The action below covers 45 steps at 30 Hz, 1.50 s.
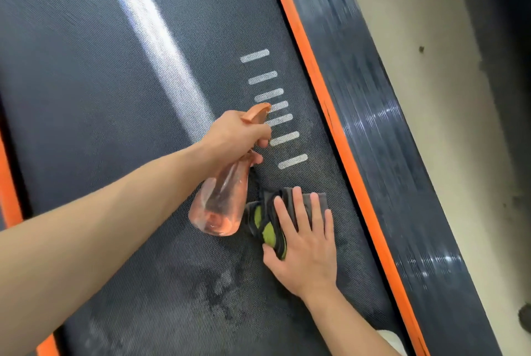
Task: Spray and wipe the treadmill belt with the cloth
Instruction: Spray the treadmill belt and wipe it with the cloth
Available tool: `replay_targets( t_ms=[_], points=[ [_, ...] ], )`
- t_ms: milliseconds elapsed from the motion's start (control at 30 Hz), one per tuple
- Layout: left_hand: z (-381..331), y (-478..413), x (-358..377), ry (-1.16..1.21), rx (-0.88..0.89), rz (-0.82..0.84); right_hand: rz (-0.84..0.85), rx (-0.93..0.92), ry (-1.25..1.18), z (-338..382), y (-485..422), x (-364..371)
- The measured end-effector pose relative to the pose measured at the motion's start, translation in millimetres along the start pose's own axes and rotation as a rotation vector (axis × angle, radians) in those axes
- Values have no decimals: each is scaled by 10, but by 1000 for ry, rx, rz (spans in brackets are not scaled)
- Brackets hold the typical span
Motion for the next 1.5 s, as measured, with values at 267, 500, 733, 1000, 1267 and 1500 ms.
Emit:
replay_targets(
  t_ms=[267, 500, 733, 1000, 1267, 1500],
  points=[
    [-238, -133, -167, 24, 2, 4, -69, 230, -72, 179, -763, -144],
    [-480, -351, -283, -2, 6, -117, -90, 261, -22, 235, -932, -132],
    [-450, -285, -372, -82, -24, 7, -143, 248, -3, 237, -941, -138],
    [-153, -72, -556, -149, -47, -22, -152, 241, 1, 265, -941, -150],
    [-71, 83, -723, -129, -51, -59, -88, 138, -7, 282, -801, -155],
    [22, 223, -551, -204, -72, 41, -8, -293, -27, 873, -326, 21]
  ],
)
Point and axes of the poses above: each hand's wrist, its own y-axis away from the middle knuckle, its own x-axis out of the palm, z = x × y, the point moved 5 cm from there along -y, towards the middle knuckle, and after that the axes turned 6 degrees about -x, right-handed, at the moved point
